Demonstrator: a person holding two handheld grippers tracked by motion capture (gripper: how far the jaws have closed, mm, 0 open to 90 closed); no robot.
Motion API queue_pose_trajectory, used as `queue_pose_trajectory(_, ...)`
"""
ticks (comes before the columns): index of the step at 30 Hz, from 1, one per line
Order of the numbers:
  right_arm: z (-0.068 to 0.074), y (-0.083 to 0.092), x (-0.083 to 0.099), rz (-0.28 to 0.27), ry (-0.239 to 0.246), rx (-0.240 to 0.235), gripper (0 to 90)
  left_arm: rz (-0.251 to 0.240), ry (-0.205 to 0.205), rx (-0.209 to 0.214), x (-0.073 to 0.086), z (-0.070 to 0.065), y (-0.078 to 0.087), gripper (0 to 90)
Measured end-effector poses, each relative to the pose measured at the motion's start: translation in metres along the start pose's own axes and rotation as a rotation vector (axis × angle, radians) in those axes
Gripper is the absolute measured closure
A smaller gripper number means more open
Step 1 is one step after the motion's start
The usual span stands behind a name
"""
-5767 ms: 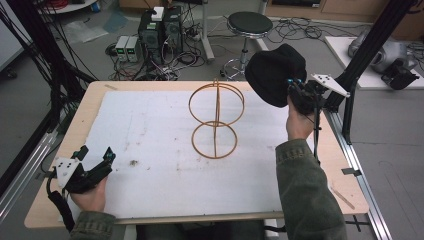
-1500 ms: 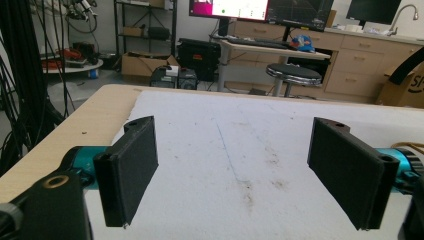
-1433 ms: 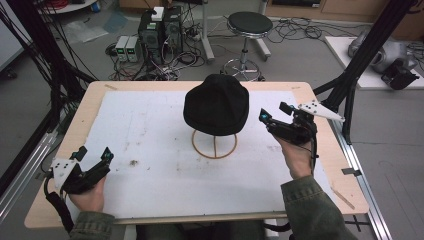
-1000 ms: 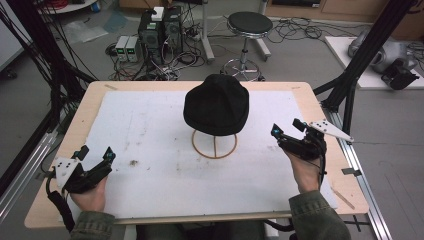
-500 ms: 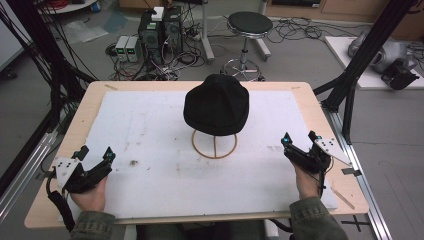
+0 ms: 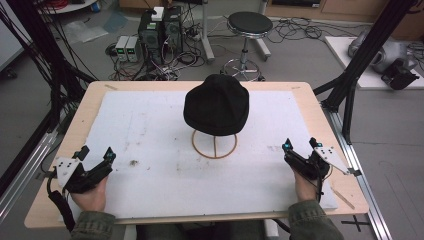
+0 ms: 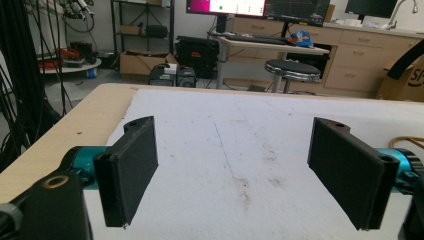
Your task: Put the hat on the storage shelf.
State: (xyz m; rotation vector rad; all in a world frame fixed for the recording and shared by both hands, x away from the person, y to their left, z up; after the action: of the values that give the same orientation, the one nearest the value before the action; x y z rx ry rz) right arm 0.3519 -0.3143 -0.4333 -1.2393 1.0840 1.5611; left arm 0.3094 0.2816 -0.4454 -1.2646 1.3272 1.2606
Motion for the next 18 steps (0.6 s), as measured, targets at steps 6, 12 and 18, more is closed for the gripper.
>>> queue_pose_trajectory(6, 0.0009, -0.0001, 0.0038, 0.011, -0.012, 0.001, 11.0, 0.004, 0.001, 0.005, 0.0006, -0.0004, -0.0009, 20.2)
queue_pose_trajectory(12, 0.0044, -0.0019, 0.0056, 0.018, 0.013, -0.01, 11.0, 0.007, 0.004, 0.003, 0.0012, 0.0006, -0.0015, 20.2)
queue_pose_trajectory(18, 0.0089, -0.0046, 0.009, 0.048, 0.068, -0.027, 11.0, 0.006, 0.003, 0.006, 0.0011, -0.0005, -0.0017, 20.2)
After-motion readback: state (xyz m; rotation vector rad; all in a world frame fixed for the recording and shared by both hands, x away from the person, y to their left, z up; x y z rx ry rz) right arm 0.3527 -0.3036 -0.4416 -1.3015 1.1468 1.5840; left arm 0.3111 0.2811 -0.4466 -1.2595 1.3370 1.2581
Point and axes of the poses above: each handheld gripper's, and its own axes: y roughly backward along the jaws, x roughly out of its underside, z roughly to its left, the point moved 6 cm from there along -y, roughly forward along the jaws, and after that the axes turned 8 degrees about -x, right-handed, at the moved point
